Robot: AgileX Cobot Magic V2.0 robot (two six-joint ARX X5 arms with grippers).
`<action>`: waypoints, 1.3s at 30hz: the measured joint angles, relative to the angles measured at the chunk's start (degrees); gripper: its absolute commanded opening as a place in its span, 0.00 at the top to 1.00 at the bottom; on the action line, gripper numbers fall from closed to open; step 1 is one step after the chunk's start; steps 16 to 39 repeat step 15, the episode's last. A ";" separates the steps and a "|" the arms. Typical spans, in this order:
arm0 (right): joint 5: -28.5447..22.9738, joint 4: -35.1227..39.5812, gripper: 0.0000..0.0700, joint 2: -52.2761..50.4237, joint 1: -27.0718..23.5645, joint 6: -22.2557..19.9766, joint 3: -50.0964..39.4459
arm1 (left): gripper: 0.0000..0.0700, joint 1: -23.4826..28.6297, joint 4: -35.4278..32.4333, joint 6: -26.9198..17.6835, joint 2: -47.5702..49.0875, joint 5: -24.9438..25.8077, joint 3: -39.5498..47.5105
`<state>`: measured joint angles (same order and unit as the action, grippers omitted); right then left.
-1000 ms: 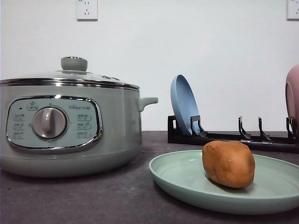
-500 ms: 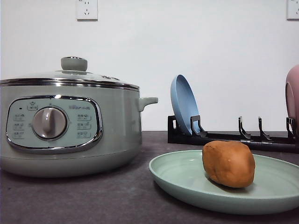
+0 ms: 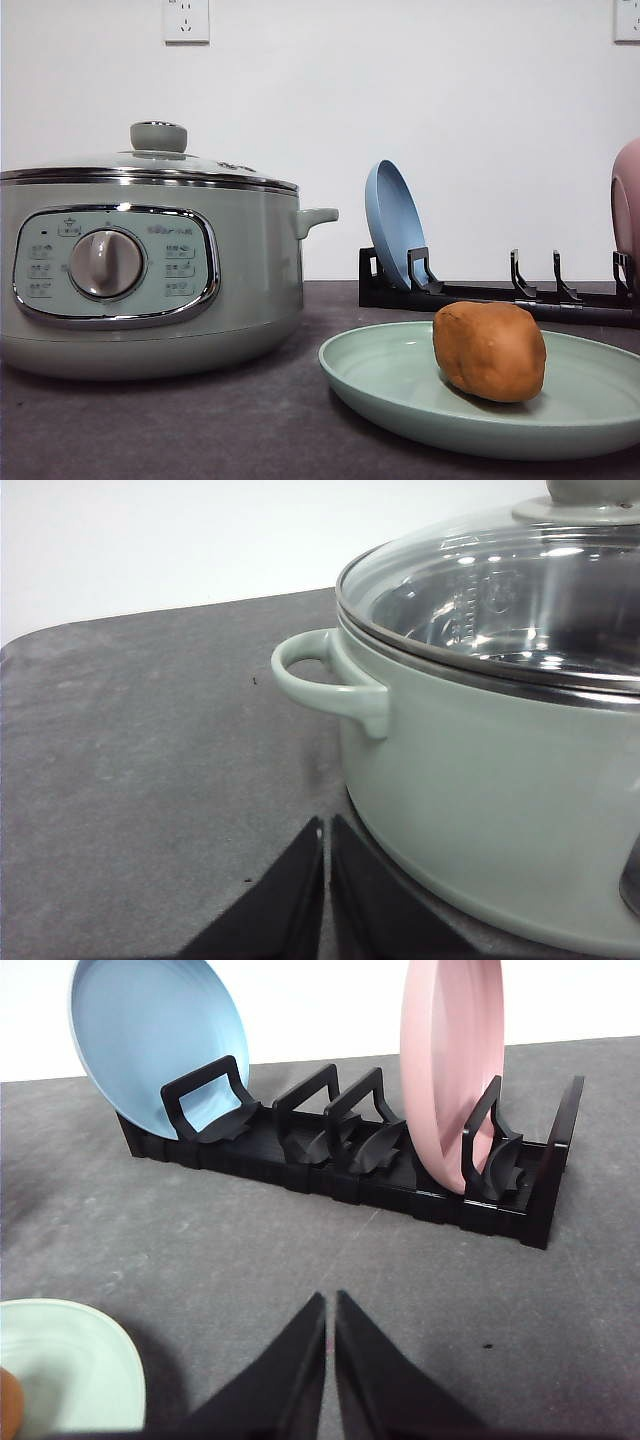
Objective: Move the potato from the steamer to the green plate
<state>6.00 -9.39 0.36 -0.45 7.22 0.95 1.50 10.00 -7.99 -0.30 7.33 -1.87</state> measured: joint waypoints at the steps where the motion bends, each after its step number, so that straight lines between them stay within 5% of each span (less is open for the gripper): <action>1: 0.00 0.00 1.00 0.00 0.00 -0.01 0.00 | 1.00 0.00 0.00 0.00 0.00 0.00 0.00; 39: 0.00 0.00 1.00 0.00 0.00 0.00 0.00 | 1.00 0.00 0.00 -0.02 0.00 0.00 0.00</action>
